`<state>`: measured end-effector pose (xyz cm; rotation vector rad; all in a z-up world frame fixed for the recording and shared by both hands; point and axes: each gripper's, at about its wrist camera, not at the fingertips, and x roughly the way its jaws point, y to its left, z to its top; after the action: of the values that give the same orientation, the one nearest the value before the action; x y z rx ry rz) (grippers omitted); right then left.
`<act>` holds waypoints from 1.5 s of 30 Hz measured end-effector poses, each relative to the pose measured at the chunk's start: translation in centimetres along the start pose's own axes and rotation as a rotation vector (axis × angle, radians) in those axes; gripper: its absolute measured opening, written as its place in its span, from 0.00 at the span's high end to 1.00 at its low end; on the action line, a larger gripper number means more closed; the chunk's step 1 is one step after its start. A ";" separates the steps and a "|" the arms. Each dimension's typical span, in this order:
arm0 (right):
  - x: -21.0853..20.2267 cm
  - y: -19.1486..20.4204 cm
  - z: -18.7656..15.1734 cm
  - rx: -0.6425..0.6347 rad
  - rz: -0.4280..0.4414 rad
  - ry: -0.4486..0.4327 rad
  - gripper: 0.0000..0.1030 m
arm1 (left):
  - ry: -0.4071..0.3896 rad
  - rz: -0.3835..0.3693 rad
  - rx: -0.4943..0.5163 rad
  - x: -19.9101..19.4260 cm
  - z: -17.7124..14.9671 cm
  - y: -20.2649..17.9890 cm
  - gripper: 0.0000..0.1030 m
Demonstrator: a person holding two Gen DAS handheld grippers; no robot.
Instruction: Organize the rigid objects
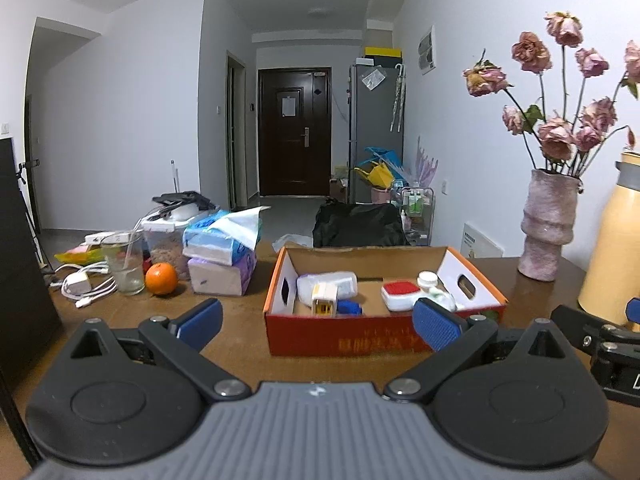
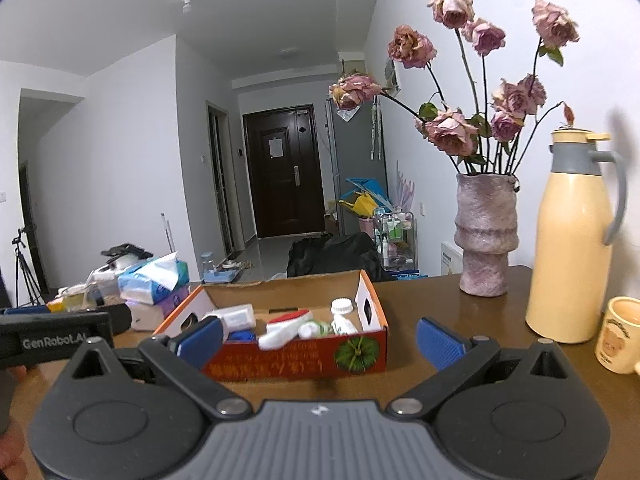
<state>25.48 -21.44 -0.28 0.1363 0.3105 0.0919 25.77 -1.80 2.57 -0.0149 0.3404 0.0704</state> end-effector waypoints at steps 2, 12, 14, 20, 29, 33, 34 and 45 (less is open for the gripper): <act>-1.9 0.3 -0.6 -0.014 0.000 0.000 0.00 | 0.008 0.000 -0.001 -1.6 -0.8 0.2 0.00; -10.0 1.7 -3.8 -0.063 0.000 0.019 0.00 | 0.054 0.017 -0.012 -8.9 -4.9 2.4 0.00; -11.3 2.1 -4.5 -0.074 0.001 0.024 0.00 | 0.052 0.021 -0.012 -10.0 -5.5 2.8 0.00; -13.7 2.9 -5.7 -0.102 -0.001 0.037 0.00 | 0.043 0.023 -0.007 -12.6 -6.5 3.6 0.00; -15.4 3.3 -6.1 -0.109 0.005 0.032 0.00 | 0.032 0.025 -0.010 -14.2 -6.9 4.0 0.00; -15.7 3.4 -6.1 -0.110 0.007 0.030 0.00 | 0.029 0.025 -0.009 -14.5 -7.0 4.1 0.00; -15.7 3.4 -6.1 -0.110 0.006 0.030 0.00 | 0.029 0.025 -0.008 -14.6 -7.0 4.0 0.00; -15.8 3.3 -6.2 -0.111 0.009 0.032 0.00 | 0.030 0.026 -0.004 -14.5 -6.9 3.8 0.00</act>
<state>8.37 -19.17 -0.90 0.0260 0.3359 0.1205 9.52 0.80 0.91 -0.0156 0.3706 0.0967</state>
